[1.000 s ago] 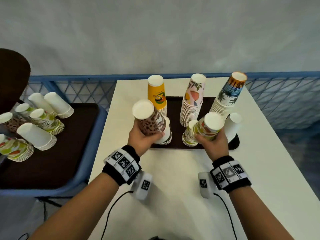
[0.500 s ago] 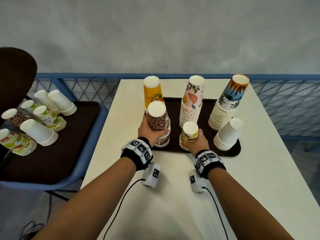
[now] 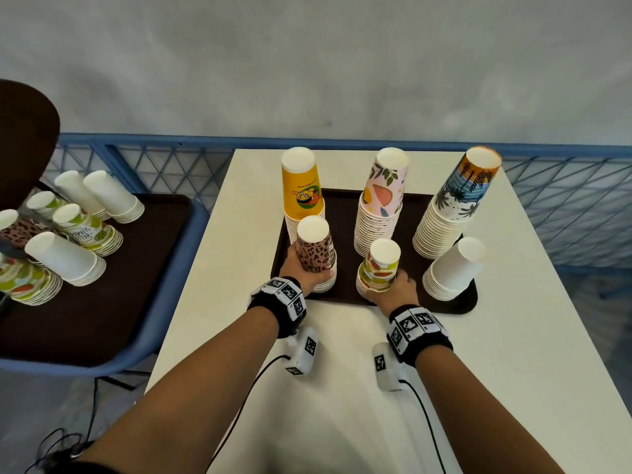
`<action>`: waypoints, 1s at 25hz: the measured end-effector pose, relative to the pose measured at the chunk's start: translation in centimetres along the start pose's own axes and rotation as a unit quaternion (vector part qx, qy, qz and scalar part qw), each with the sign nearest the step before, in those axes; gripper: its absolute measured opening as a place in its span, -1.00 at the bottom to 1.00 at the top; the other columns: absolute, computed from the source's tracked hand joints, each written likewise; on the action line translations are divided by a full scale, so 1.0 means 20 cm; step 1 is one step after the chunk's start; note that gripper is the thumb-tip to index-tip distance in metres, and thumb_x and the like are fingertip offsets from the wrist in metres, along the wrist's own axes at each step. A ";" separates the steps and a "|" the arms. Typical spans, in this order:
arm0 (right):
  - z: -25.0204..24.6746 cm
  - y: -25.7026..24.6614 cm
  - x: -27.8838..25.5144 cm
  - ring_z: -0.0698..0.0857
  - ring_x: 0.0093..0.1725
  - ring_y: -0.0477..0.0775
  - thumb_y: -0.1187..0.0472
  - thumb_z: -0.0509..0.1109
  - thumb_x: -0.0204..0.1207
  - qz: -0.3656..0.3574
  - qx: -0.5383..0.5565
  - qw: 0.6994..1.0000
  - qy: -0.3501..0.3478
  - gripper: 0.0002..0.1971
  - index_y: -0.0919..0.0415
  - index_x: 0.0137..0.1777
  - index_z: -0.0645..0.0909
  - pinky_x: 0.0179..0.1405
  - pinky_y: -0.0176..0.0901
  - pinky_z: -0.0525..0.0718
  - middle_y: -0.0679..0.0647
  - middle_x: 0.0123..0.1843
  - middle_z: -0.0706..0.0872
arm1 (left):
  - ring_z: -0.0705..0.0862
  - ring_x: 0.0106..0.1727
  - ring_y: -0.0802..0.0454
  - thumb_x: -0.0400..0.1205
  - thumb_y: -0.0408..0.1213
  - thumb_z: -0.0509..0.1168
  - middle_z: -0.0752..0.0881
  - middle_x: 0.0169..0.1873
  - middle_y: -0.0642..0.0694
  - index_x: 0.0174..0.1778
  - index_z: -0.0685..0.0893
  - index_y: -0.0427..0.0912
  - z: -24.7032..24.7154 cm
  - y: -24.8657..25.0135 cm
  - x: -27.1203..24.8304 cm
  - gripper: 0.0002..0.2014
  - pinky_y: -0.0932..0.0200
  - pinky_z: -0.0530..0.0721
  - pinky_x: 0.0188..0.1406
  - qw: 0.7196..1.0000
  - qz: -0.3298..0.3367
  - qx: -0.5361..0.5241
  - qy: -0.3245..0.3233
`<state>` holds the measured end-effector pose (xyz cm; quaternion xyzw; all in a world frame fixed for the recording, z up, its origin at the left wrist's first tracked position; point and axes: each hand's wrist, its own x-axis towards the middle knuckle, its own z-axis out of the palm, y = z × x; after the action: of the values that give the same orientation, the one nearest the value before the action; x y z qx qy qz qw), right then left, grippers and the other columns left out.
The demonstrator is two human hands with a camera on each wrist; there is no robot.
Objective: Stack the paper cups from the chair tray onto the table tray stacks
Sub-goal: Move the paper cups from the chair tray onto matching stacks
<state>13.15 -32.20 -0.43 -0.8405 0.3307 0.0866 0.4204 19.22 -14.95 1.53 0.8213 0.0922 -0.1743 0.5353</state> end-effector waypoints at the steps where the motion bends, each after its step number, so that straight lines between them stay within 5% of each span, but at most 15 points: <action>1: 0.00 0.02 -0.02 0.43 0.43 0.33 0.13 0.54 0.32 0.013 -0.025 1.000 -0.003 -0.22 0.33 0.48 0.25 0.41 0.05 0.42 0.34 0.48 0.34 | 0.47 0.46 -0.14 0.36 -0.32 0.54 0.50 0.44 -0.14 0.56 0.16 -0.14 -0.01 -0.01 0.00 -0.09 0.07 0.40 0.41 0.999 -0.019 0.016 -0.021; 4: -0.01 0.05 -0.10 0.43 0.39 0.37 0.08 0.44 0.41 0.003 -0.106 0.994 -0.007 -0.39 0.32 0.41 0.38 0.45 0.06 0.35 0.34 0.42 0.40 | 0.51 0.42 -0.17 0.40 -0.18 0.50 0.50 0.45 -0.12 0.57 0.18 -0.07 -0.05 -0.08 0.00 -0.13 -0.05 0.51 0.41 0.990 -0.101 0.074 -0.063; 7: 0.06 0.03 -0.21 0.43 0.39 0.34 0.03 0.37 0.47 -0.031 -0.159 0.986 -0.030 -0.49 0.22 0.38 0.45 0.43 0.04 0.33 0.28 0.40 0.46 | 0.52 0.42 -0.12 0.48 -0.17 0.44 0.53 0.42 -0.12 0.45 0.43 -0.11 -0.13 -0.14 -0.06 -0.39 0.08 0.46 0.45 0.989 -0.085 0.094 -0.076; 11: 0.36 -0.13 -0.39 0.50 0.36 0.25 0.05 0.39 0.46 -0.104 -0.141 0.977 -0.120 -0.59 0.14 0.29 0.53 0.41 -0.03 0.41 0.21 0.35 0.53 | 0.58 0.33 -0.15 0.52 -0.23 0.40 0.56 0.37 -0.15 0.31 0.57 -0.16 -0.45 -0.29 -0.14 -0.58 0.12 0.53 0.25 0.992 -0.086 0.044 -0.078; 19: 1.08 -0.80 -0.55 0.53 0.35 0.11 0.22 0.42 0.46 -0.281 -0.058 0.936 -0.206 -0.58 0.19 0.32 0.50 0.30 -0.31 0.36 0.11 0.36 0.55 | 0.54 0.35 -0.18 0.48 -0.27 0.43 0.55 0.35 -0.25 0.37 0.51 -0.20 -1.51 -0.62 -0.08 -0.48 0.05 0.48 0.40 0.981 -0.069 0.129 0.131; 25: 1.52 -1.34 -0.48 0.64 0.22 0.15 0.30 0.44 0.44 -0.362 0.007 0.906 -0.220 -0.64 0.30 0.24 0.57 0.19 -0.34 0.44 0.23 0.21 0.66 | 0.38 0.44 -0.23 0.43 -0.29 0.46 0.43 0.38 -0.31 0.42 0.38 -0.29 -2.03 -0.62 0.14 -0.35 0.03 0.30 0.45 0.927 0.059 0.164 0.332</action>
<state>26.69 7.11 1.92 -0.8590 -0.0964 0.1092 0.4909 25.27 26.97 4.79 0.9124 0.1863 0.1273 0.3416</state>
